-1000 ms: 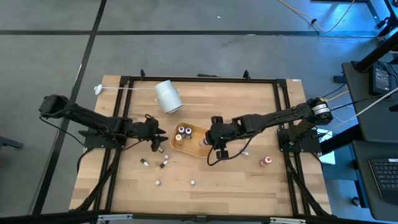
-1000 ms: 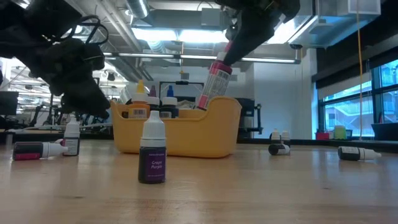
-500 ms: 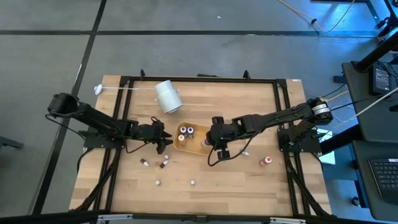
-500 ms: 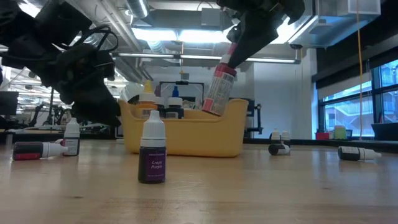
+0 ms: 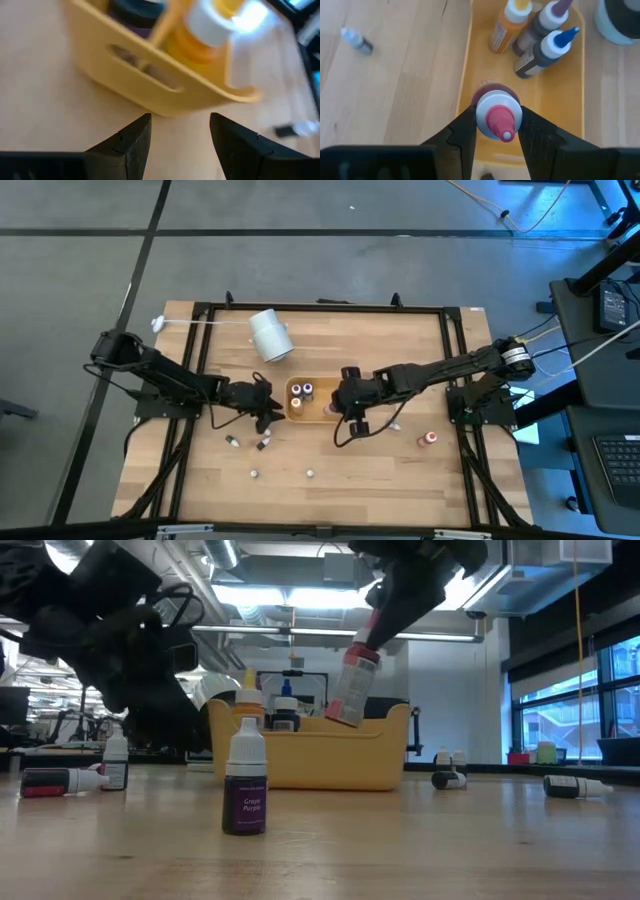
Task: Pick & Place food coloring
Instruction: Put the large red ink bottle into the yellow bin
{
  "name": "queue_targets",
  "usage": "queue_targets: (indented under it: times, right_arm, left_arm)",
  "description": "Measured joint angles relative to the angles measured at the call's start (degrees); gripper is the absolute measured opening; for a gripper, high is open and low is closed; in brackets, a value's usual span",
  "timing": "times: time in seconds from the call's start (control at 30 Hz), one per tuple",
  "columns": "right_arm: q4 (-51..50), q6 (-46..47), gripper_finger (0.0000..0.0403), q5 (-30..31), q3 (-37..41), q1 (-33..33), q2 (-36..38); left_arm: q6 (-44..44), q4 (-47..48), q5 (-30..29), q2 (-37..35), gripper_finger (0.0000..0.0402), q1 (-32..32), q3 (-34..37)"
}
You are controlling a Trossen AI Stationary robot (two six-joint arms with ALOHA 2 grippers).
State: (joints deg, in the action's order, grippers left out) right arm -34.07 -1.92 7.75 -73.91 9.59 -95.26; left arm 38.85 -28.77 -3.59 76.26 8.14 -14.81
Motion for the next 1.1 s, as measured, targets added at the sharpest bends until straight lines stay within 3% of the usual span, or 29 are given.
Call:
queue_targets:
  times: [0.2,0.73,1.1]
  right_arm:
    - [3.4,0.9,0.0132,-1.0,0.0,-1.3,-2.6]
    - [13.2,0.1,0.0132,-1.9,0.0,-4.3,-7.4]
    - [13.5,0.1,0.0132,-1.9,0.0,-4.2,-9.1]
  left_arm:
    - [-0.9,0.3,6.2,-6.4,0.0196,0.0,0.0]
    - [-12.2,-6.6,3.2,-29.4,0.0196,-1.1,0.0]
    - [-15.6,-5.6,3.3,-31.4,0.0196,-1.1,0.2]
